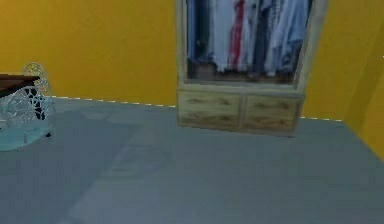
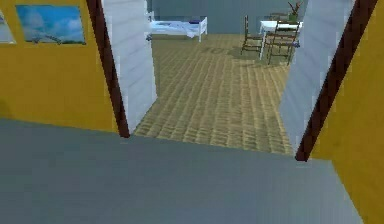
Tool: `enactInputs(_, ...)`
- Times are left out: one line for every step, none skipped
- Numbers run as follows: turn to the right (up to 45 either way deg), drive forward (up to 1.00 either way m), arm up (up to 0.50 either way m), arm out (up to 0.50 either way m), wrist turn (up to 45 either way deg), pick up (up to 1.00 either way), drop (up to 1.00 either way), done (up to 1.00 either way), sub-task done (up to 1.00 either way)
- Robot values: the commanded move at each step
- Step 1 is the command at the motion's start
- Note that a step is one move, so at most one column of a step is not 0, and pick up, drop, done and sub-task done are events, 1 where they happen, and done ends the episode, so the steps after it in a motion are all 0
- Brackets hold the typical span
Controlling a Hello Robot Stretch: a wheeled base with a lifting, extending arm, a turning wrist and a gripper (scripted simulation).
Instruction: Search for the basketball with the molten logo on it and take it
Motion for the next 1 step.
enactInputs(45.0, 0.0, 0.0, 0.0, 0.0, 0.0, 0.0, 0.0, 0.0)
